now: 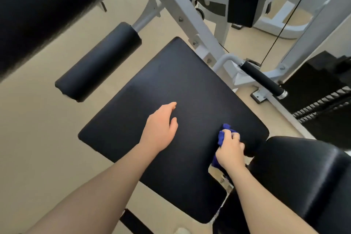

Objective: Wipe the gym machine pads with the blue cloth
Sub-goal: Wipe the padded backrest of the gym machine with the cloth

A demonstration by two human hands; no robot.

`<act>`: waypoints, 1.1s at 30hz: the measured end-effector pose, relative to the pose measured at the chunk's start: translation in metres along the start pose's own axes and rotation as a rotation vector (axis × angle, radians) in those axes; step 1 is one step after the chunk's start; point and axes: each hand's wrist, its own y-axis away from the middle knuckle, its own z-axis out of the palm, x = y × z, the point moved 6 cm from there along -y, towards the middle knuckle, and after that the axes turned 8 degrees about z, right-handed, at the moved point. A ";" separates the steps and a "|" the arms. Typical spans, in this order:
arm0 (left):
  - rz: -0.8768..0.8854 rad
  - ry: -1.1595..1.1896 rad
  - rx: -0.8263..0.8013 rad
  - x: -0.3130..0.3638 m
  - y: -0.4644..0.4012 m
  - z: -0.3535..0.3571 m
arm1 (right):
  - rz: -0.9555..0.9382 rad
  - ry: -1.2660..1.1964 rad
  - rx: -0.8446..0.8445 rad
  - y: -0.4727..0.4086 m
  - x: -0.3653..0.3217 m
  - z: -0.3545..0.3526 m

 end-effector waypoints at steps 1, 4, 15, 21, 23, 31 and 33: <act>0.000 0.002 0.001 -0.007 0.013 -0.004 | -0.044 0.007 -0.012 0.015 -0.008 0.015; -0.051 -0.016 -0.029 -0.030 0.052 -0.017 | -0.265 0.117 -0.082 0.058 -0.034 0.055; -0.175 0.081 0.006 -0.041 0.135 -0.081 | -0.456 -0.033 -0.016 0.167 -0.080 -0.019; -0.161 0.103 0.041 -0.029 0.126 -0.093 | -0.390 -0.162 0.026 0.164 -0.088 -0.059; -0.151 0.083 0.046 -0.027 0.113 -0.090 | -0.383 -0.199 0.068 0.147 -0.098 -0.066; -0.059 -0.080 0.102 -0.042 0.026 -0.079 | -0.332 -0.329 0.271 0.033 -0.154 -0.094; -0.044 -0.082 0.155 -0.048 -0.002 -0.079 | -0.404 -0.308 0.345 0.009 -0.179 -0.102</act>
